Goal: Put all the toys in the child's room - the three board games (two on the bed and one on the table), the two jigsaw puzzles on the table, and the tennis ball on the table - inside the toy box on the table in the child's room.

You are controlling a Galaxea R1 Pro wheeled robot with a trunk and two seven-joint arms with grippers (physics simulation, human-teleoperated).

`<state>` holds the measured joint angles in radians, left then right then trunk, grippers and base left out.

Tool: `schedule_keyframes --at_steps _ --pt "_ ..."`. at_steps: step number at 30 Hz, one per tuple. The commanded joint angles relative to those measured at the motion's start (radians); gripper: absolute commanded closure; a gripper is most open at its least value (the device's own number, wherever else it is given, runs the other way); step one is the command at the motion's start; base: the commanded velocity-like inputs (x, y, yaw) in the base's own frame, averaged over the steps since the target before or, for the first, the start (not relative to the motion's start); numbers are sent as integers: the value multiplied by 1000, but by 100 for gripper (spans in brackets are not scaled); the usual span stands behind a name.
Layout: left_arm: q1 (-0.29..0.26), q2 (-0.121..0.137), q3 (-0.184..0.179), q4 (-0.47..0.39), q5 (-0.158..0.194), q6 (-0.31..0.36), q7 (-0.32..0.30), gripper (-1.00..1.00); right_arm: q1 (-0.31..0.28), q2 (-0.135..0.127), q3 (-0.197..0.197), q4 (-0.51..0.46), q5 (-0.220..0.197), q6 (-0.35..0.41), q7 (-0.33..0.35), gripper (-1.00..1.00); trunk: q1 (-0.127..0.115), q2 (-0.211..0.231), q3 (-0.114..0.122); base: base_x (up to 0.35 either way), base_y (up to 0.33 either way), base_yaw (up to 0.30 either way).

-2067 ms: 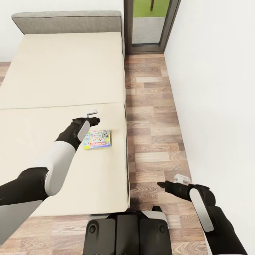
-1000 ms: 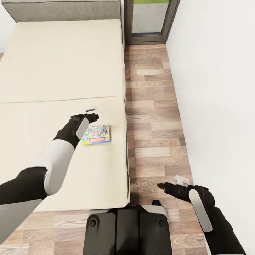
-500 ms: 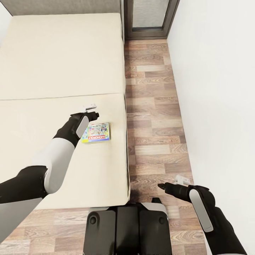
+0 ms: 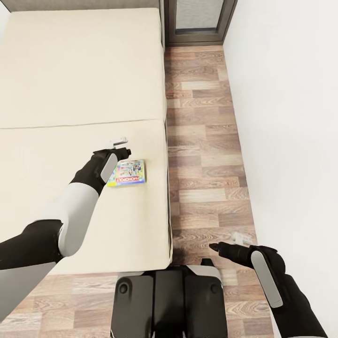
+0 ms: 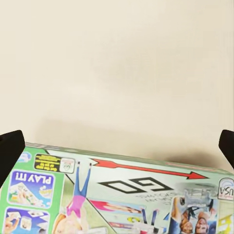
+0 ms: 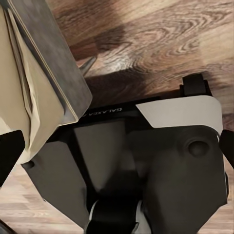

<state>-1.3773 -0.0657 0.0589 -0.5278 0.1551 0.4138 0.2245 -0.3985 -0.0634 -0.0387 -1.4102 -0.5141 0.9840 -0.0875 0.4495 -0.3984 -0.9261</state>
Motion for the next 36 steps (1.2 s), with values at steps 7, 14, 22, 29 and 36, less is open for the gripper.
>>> schedule_keyframes --at_steps 7,14,22,29,36 --pt "-14 0 3 -4 11 0 6 -100 0 0 0 -1 -11 4 -9 -100 1 -2 -13 0 0 0" --pt "-38 1 2 -7 10 -1 6 -100 0 0 -1 -1 -11 3 -9 -100 1 -2 -24 0 0 0" --pt "-56 1 2 -12 9 -1 6 -100 0 -2 -1 2 -11 2 -9 -100 1 -2 -37 0 0 0" --pt "-58 1 -1 -12 9 -1 5 -100 0 -3 -1 3 -11 2 -9 -100 1 -2 -49 0 0 0" --pt "-58 1 -2 -12 9 -1 5 -100 0 -3 -1 6 -11 2 -9 -100 1 -2 -60 0 0 0"
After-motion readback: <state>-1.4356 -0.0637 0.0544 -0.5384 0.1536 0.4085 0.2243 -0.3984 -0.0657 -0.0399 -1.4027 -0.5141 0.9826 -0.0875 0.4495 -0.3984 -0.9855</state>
